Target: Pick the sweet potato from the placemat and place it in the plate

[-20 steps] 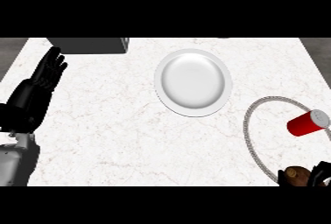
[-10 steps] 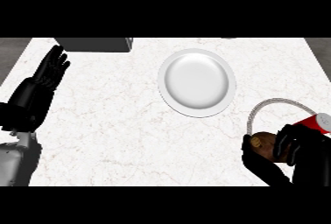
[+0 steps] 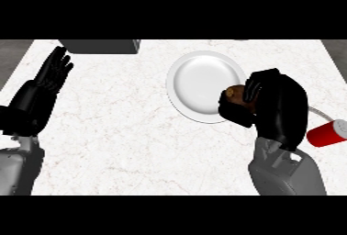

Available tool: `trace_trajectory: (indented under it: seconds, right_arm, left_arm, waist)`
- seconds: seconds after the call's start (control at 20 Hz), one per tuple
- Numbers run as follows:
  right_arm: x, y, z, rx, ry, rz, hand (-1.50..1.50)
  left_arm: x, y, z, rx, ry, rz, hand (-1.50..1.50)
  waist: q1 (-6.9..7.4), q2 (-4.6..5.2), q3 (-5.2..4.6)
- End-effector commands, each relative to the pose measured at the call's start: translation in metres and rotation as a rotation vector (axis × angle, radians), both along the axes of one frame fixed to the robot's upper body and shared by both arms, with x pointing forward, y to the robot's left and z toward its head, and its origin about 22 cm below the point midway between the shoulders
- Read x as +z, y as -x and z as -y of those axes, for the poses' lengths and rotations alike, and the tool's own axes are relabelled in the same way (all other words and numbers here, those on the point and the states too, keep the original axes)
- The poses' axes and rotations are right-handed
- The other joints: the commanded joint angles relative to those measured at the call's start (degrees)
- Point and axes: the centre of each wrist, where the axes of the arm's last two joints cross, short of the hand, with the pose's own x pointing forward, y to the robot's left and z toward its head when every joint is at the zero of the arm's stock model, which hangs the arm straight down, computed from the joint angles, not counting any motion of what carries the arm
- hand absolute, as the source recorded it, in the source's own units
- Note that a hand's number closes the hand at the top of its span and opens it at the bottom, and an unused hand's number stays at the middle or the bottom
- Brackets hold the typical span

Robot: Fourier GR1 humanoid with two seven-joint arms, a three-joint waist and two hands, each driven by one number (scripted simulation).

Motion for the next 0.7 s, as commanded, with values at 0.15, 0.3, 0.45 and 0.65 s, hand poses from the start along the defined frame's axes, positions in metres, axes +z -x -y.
trace_trajectory:
  seconds: [0.15,0.3,0.45,0.65]
  right_arm:
    - [-0.028,-0.071,-0.016,-0.008,-0.085,-0.039,1.5]
    - [-0.023,-0.101,-0.033,-0.032,-0.063,-0.061,1.5]
    - [-0.037,-0.124,-0.026,-0.022,-0.043,-0.107,1.5]
    - [-0.059,-0.149,-0.02,-0.048,-0.019,-0.138,1.5]
  left_arm:
    - [-0.014,-0.005,0.014,-0.006,0.002,0.005,0.0]
    - [-0.006,-0.009,-0.004,0.004,0.001,0.001,0.0]
    - [-0.017,-0.007,0.005,-0.01,-0.006,0.007,0.0]
    - [-0.002,-0.004,0.011,-0.02,0.003,0.0,0.0]
  waist:
    - [0.42,0.22,0.02]
    - [0.69,0.21,0.01]
    - [0.3,0.24,0.0]
    - [1.04,0.43,0.03]
